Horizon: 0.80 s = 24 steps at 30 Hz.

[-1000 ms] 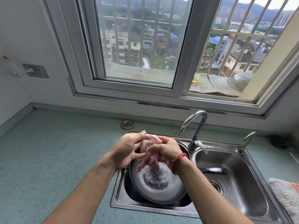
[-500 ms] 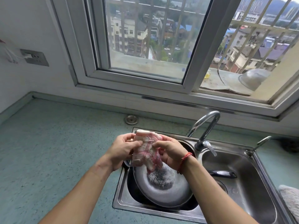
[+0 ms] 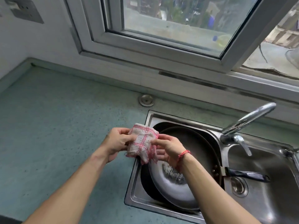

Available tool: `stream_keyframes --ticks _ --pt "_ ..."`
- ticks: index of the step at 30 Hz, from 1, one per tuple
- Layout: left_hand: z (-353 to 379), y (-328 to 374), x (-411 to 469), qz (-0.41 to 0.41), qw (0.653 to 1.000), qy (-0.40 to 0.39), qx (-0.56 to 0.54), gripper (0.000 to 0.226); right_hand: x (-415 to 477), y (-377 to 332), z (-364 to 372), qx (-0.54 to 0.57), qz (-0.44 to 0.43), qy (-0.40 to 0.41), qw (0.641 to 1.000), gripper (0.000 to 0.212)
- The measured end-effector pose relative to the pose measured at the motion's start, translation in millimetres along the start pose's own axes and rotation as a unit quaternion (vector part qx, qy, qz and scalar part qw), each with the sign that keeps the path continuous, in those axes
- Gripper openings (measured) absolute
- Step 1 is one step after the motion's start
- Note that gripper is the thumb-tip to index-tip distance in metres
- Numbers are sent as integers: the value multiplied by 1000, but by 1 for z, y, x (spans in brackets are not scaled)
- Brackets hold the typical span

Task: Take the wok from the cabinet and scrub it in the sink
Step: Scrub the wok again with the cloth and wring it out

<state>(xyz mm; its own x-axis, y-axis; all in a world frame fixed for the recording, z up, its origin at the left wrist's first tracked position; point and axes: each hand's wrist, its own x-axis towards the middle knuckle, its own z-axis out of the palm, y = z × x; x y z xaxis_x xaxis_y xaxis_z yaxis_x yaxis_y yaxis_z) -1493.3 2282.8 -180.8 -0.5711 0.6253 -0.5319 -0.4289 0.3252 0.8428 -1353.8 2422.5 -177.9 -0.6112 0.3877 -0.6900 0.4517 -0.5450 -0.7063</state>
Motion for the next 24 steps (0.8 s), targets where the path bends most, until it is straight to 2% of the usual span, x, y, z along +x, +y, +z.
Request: stream_keyframes --ticks 5,9,13,17,21,24 --pt "-16 0 46 27 996 59 69 17 53 -10 19 -97 -56 80 991 28" --pt "-28 3 91 54 984 119 123 18 103 -19 33 -148 -97 124 976 44" --pt "-32 10 126 73 972 157 160 13 128 -37 39 -188 -132 149 962 18" --pt "-32 15 151 96 955 208 188 31 161 -43 40 -216 -142 180 949 22" --pt "-32 13 166 106 945 223 213 34 182 -40 41 -222 -142 195 945 10" --pt "-30 10 173 113 939 216 241 35 187 -40 37 -254 -149 201 934 9"
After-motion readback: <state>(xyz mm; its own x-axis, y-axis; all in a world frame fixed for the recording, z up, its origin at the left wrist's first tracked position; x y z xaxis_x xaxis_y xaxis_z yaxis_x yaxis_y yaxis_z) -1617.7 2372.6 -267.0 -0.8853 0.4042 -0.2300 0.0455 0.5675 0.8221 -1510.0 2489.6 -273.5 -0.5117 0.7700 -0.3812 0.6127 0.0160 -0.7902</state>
